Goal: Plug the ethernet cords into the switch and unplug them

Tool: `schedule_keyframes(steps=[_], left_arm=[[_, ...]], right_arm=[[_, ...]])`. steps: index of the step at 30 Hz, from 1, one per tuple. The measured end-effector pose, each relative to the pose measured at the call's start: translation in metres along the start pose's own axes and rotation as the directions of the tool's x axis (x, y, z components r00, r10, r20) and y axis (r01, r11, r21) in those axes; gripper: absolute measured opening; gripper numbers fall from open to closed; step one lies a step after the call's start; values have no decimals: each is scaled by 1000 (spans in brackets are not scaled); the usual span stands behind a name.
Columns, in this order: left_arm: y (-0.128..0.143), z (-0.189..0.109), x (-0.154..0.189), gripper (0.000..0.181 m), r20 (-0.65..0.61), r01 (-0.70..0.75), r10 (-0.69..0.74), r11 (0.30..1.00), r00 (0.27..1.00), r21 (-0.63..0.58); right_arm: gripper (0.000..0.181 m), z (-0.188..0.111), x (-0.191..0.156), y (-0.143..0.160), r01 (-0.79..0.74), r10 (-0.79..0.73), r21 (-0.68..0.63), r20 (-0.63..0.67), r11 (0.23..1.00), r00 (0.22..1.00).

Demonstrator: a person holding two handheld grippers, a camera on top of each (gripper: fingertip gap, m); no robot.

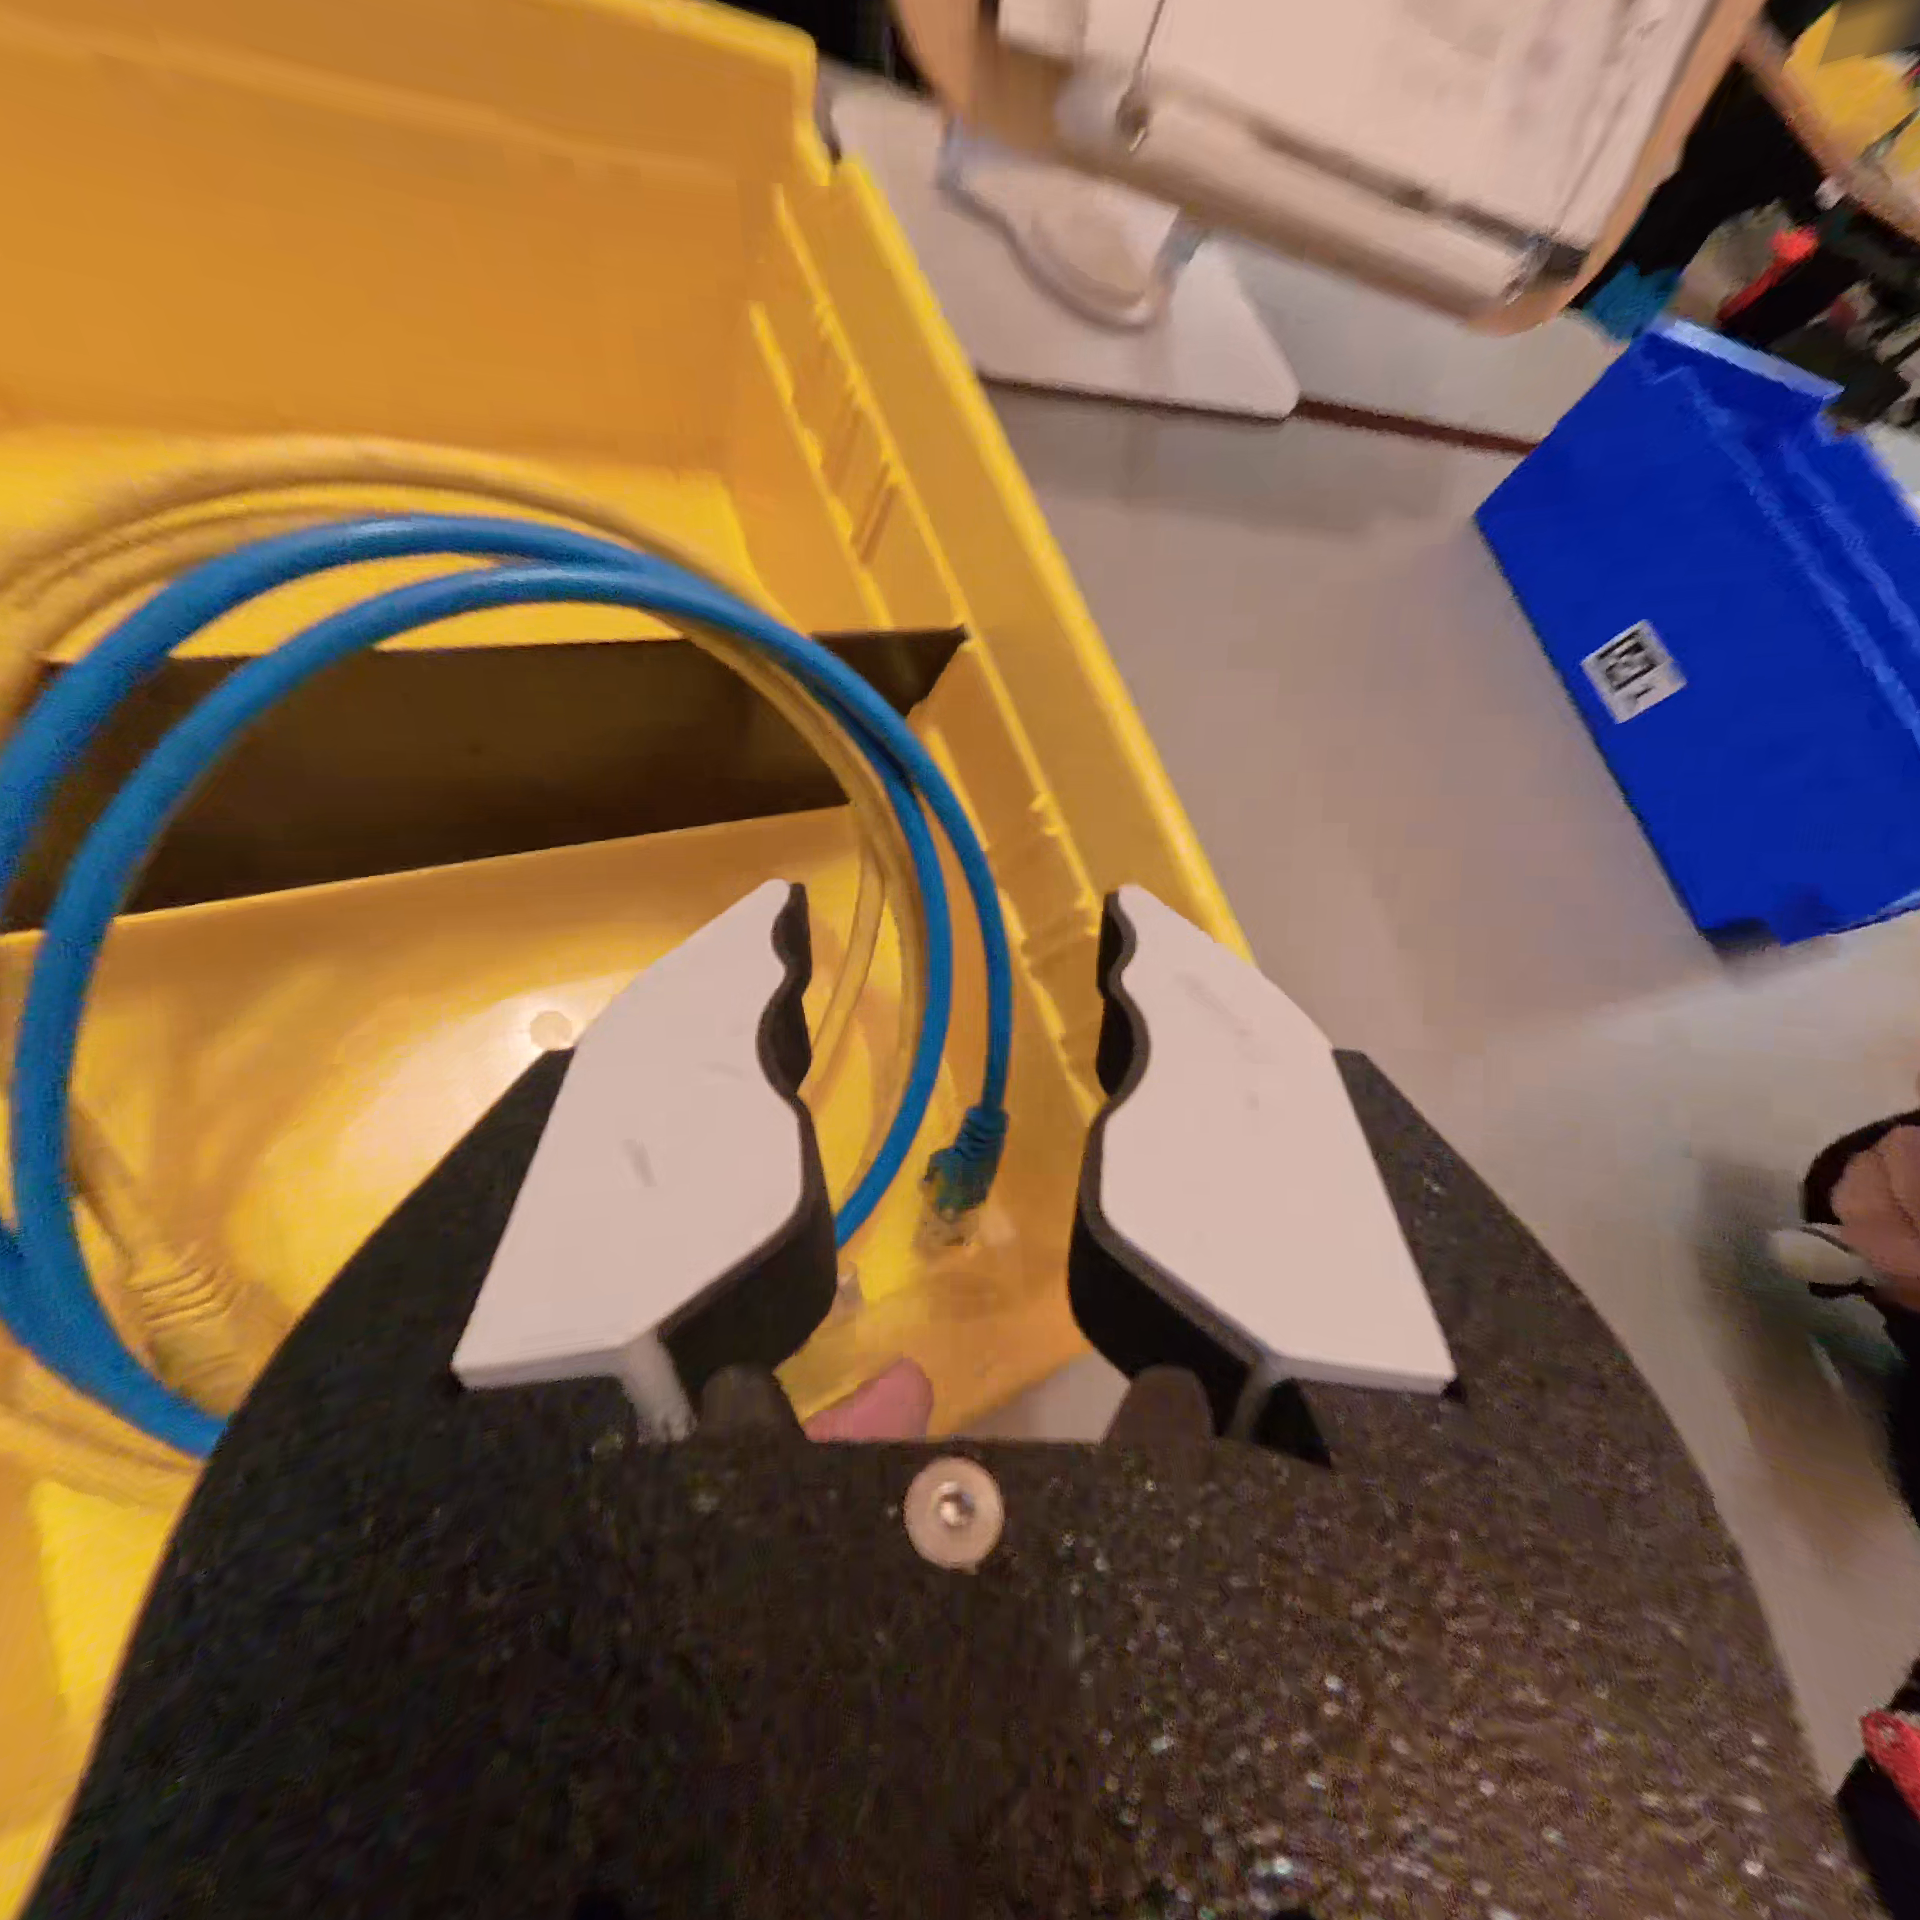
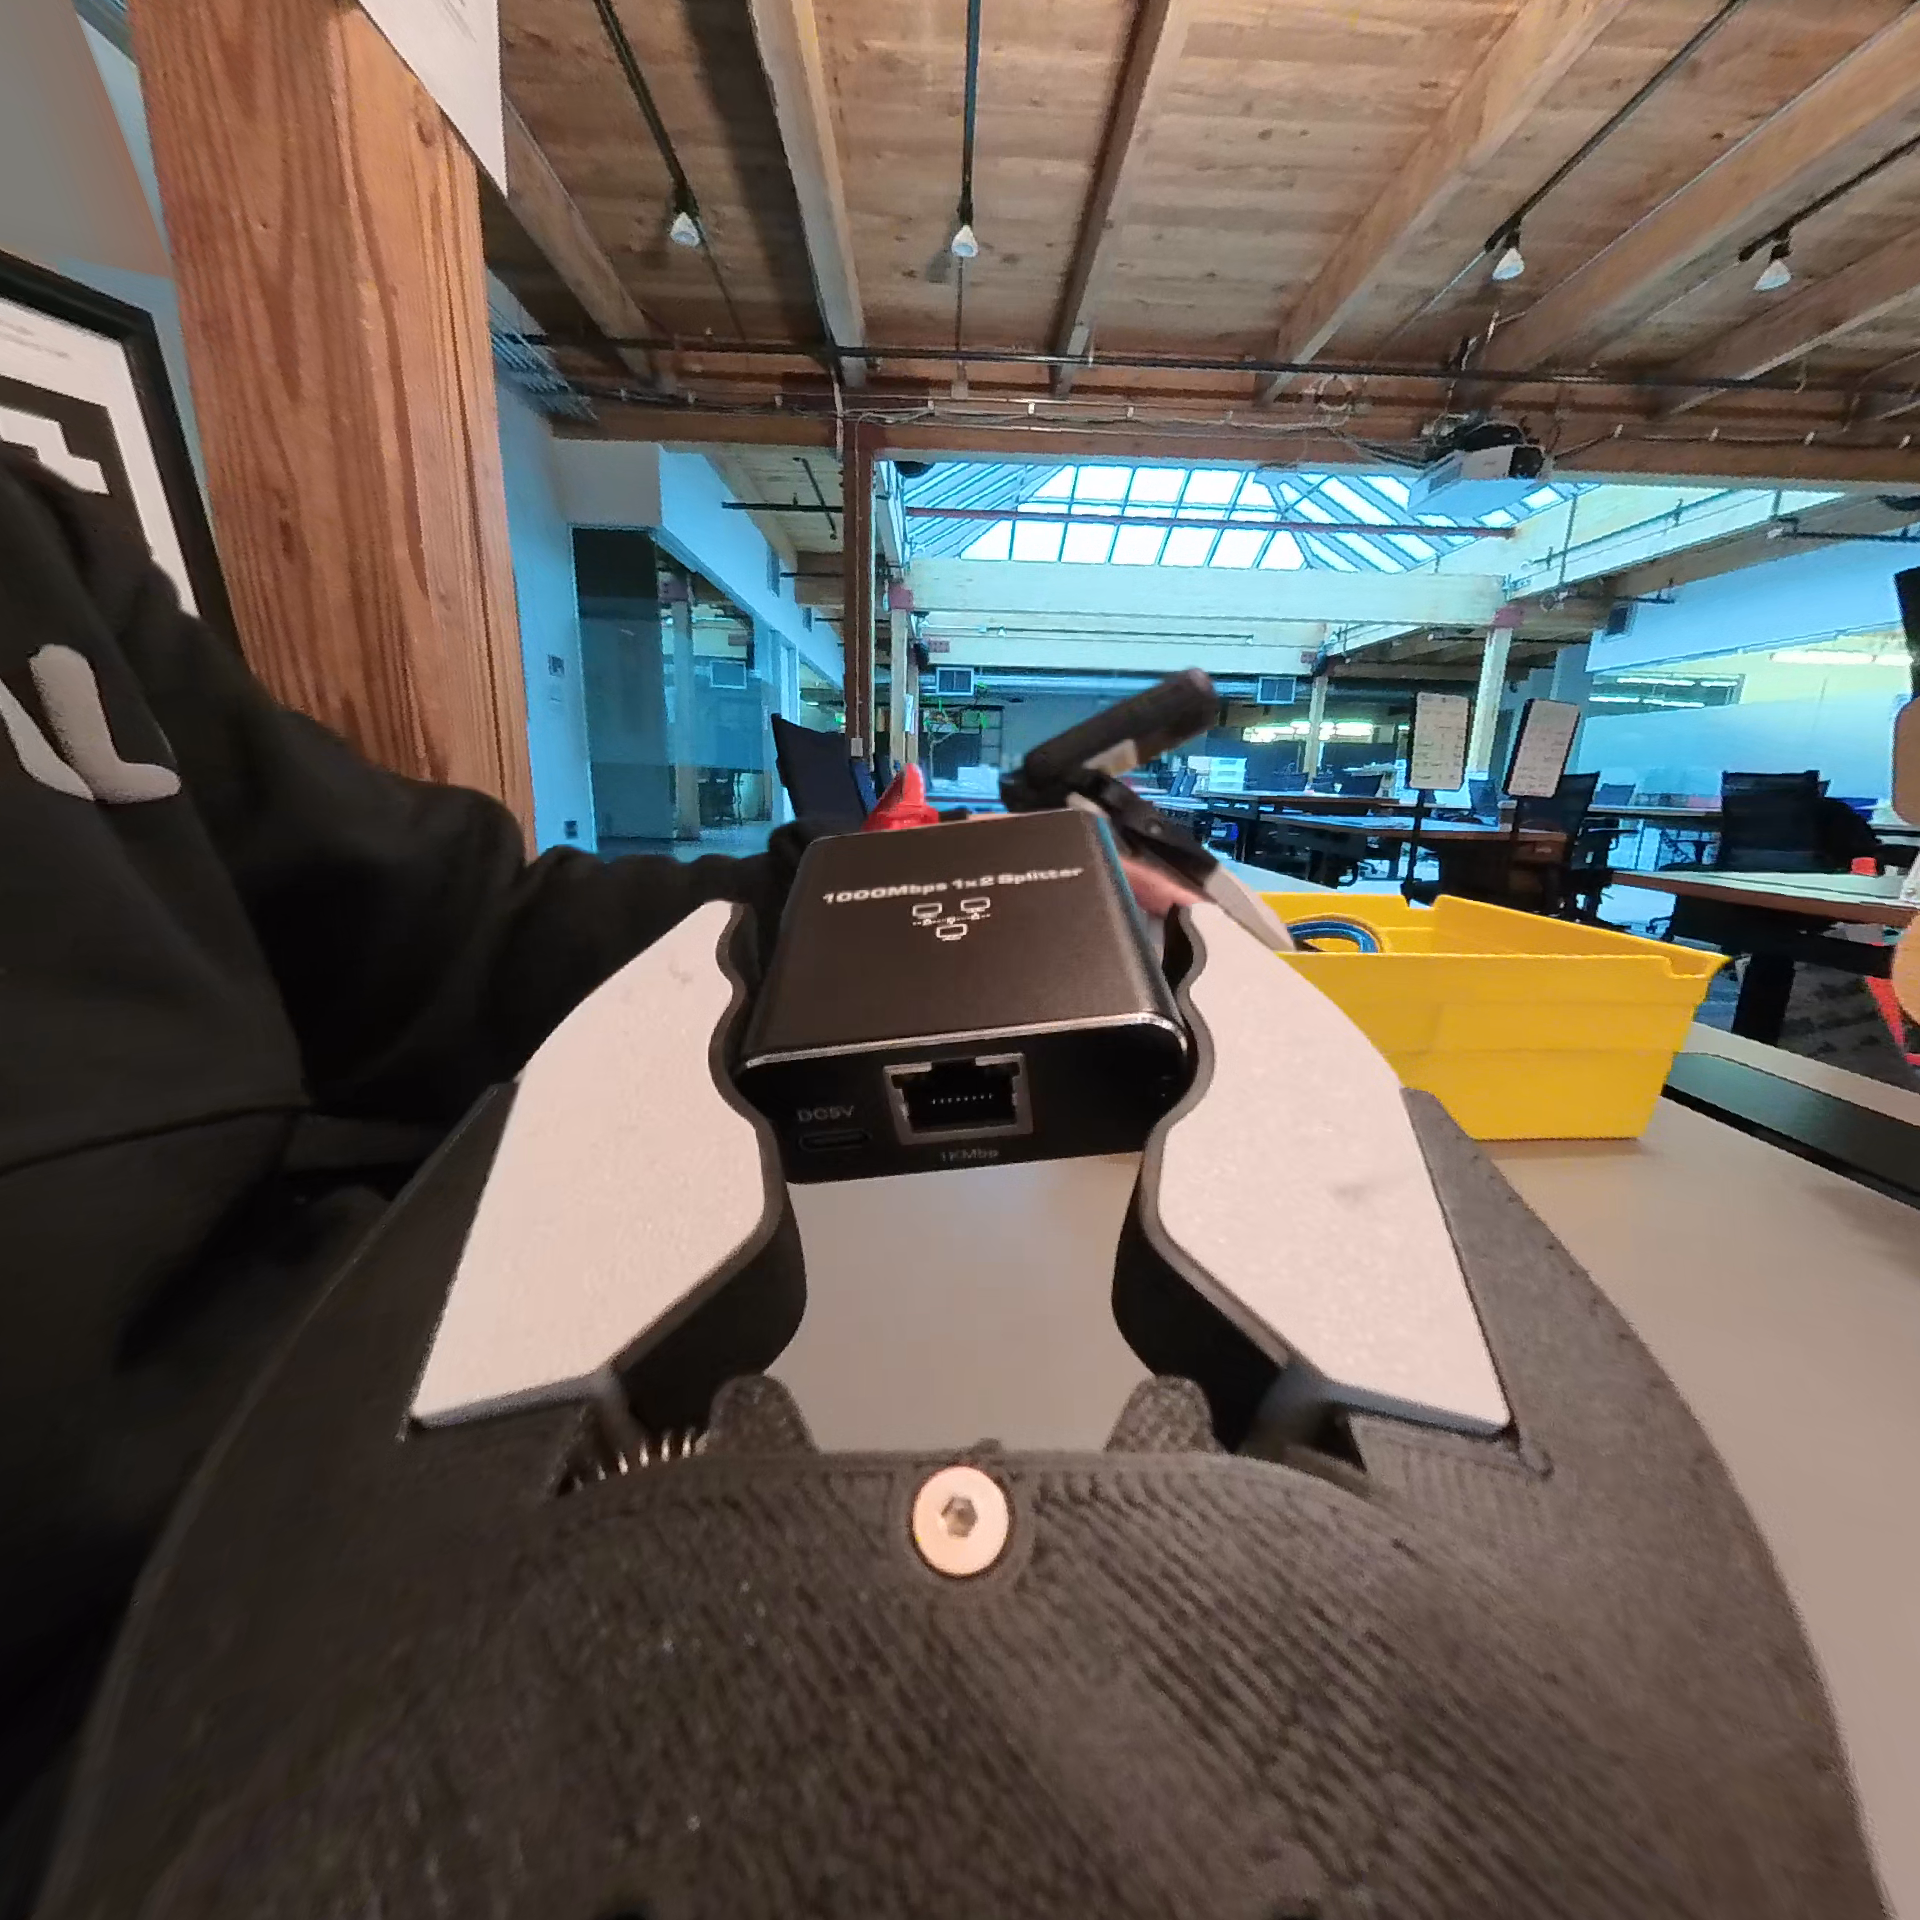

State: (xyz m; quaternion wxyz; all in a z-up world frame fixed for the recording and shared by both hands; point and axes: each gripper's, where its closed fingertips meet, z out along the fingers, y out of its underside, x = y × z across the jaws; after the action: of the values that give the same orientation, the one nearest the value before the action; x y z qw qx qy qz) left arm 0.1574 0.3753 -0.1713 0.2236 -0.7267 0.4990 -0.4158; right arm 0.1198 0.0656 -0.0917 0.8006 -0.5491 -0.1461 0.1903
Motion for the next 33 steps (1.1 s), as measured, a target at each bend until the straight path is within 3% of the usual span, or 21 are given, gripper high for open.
schedule_keyframes(steps=[4,6,11,16,24,29,33], left_arm=[[5,20,-9,45,17,61,-60,997,998,-55],[1,21,-2,12,-36,62,-63,997,997,-36],[-1,15,2,10,-24,-49,48,998,999,-32],[-34,-18,14,8,-24,-78,82,988,996,133],[-72,-83,83,5,-123,-215,267,920,956,329],[-72,-103,163,5,-376,-210,373,889,848,407],[-45,-100,230,5,-609,-178,469,861,640,476]], right_arm=[[76,-2,0,-4,-10,10,23,6,1000,1000],[76,-5,1,-5,-7,7,23,0,1000,1000],[76,-8,1,-10,-8,8,46,-2,999,1000],[75,-9,2,-11,-4,4,48,-6,999,1000],[75,-10,1,-12,-4,4,53,2,999,1000],[75,-17,1,-21,5,-5,87,4,996,1000],[75,-31,1,-36,30,-30,131,-2,991,1000]])
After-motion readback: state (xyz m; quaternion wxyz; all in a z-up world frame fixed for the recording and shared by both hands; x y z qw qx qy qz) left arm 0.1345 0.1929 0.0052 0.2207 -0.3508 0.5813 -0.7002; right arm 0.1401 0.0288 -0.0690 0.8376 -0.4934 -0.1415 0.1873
